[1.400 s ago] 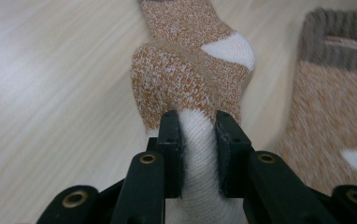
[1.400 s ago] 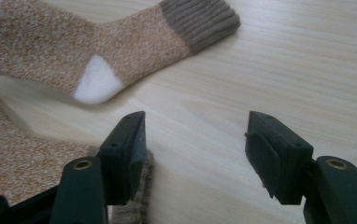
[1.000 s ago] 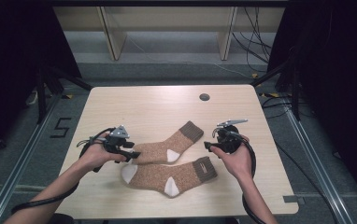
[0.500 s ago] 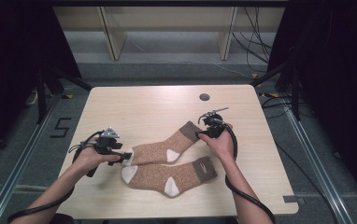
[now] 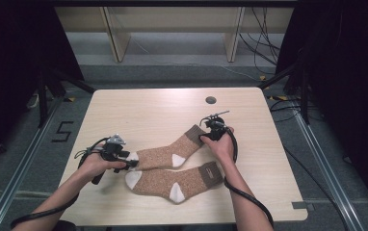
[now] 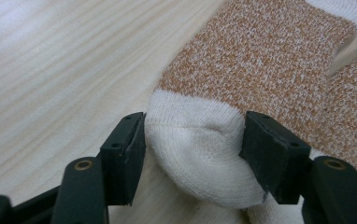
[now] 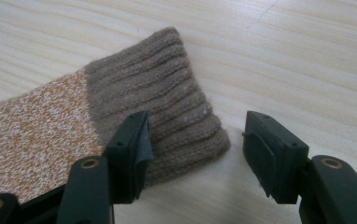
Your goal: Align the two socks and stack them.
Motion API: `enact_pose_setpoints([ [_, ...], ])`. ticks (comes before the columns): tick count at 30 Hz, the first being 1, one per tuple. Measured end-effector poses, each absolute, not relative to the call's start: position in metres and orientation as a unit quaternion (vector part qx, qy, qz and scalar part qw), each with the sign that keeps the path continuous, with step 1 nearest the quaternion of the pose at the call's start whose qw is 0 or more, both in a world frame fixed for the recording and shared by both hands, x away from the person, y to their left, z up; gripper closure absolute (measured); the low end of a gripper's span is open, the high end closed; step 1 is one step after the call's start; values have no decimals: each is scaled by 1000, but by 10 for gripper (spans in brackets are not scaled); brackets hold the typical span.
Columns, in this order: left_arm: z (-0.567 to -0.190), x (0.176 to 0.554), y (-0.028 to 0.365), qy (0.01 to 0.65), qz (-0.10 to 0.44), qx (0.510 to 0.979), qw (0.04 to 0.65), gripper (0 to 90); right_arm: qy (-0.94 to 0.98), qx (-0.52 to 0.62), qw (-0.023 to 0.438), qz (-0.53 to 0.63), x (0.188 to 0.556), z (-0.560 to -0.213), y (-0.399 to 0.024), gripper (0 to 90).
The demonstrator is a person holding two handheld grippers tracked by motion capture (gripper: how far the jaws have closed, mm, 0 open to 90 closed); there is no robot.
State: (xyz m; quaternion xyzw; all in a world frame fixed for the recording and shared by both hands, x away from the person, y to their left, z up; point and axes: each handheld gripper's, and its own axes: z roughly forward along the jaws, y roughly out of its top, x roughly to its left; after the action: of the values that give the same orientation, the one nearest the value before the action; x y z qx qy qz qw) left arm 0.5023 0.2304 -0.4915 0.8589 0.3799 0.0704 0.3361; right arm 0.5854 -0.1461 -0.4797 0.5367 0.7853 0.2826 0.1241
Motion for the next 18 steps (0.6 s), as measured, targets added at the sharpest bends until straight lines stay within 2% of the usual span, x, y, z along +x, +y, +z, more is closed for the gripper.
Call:
enact_pose_setpoints([
  [9, -495, 505, 230, 379, 70, 858, 339, 459, 795, 523, 106, 290, 587, -484, -144, 526],
  [12, -494, 506, 230, 377, 65, 860, 338, 491, 801, 513, 98, 293, 585, -482, -144, 601],
  [15, -494, 506, 229, 375, 66, 862, 335, 509, 805, 510, 112, 281, 585, -482, -143, 639],
  [17, -494, 506, 229, 375, 68, 861, 336, 526, 804, 514, 99, 283, 584, -480, -141, 668],
  [18, -494, 507, 229, 375, 68, 861, 337, 547, 806, 511, 110, 278, 584, -480, -141, 693],
])
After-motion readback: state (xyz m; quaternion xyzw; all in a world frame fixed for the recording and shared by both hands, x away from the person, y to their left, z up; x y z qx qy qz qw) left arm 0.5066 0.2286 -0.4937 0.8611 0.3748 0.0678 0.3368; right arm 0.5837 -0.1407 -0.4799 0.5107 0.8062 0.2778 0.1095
